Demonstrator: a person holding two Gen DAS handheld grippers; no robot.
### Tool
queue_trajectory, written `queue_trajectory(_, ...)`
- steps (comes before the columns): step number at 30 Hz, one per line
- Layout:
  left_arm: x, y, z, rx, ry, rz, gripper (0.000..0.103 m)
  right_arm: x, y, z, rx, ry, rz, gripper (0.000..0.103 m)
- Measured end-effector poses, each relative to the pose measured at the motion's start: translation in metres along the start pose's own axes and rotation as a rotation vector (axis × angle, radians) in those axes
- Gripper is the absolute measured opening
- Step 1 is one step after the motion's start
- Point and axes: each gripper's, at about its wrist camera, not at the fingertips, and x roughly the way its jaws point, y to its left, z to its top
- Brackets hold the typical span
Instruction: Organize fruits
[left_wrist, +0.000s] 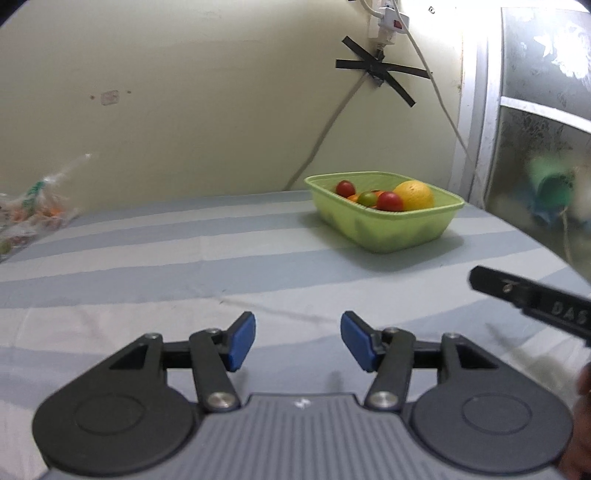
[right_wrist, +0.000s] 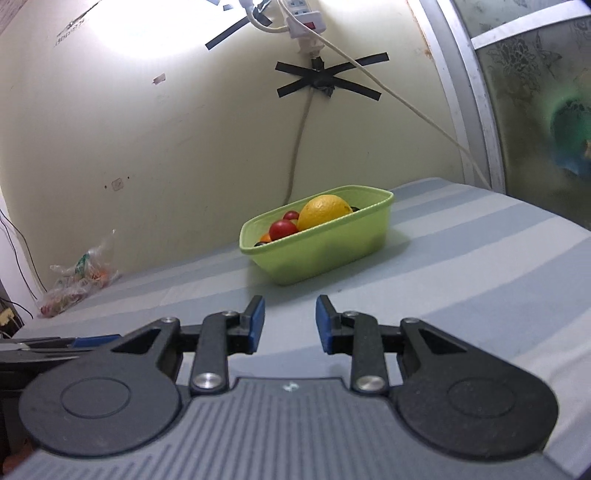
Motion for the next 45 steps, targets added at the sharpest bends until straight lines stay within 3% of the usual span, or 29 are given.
queue_trajectory(4, -0.001, 0.005, -0.013, -0.019, 0.01, 0.051, 0.054, 0.002, -0.003, 0.0, 0.01, -0.002, -0.017, 0.034)
queue_trajectory(7, 0.001, 0.012, -0.016, -0.039, 0.017, 0.081, 0.054, 0.003, -0.008, 0.001, 0.035, -0.001, -0.028, 0.041)
queue_trajectory(21, -0.005, 0.002, -0.02, 0.023, -0.031, 0.13, 0.058, 0.006, -0.009, 0.0, 0.033, 0.028, 0.005, 0.041)
queue_trajectory(28, 0.0, 0.007, -0.019, -0.004, -0.002, 0.119, 0.058, 0.009, -0.015, 0.003, 0.05, 0.042, 0.019, 0.044)
queue_trajectory(32, -0.001, 0.008, -0.02, -0.021, -0.005, 0.118, 0.065, 0.01, -0.019, 0.004, 0.061, 0.047, 0.017, 0.045)
queue_trajectory(36, -0.006, 0.008, -0.021, -0.022, -0.034, 0.117, 0.079, 0.011, -0.024, 0.005, 0.1, 0.052, 0.003, 0.048)
queue_trajectory(45, -0.011, 0.011, -0.021, -0.033, -0.06, 0.1, 0.083, 0.012, -0.02, 0.004, 0.072, 0.058, -0.02, 0.048)
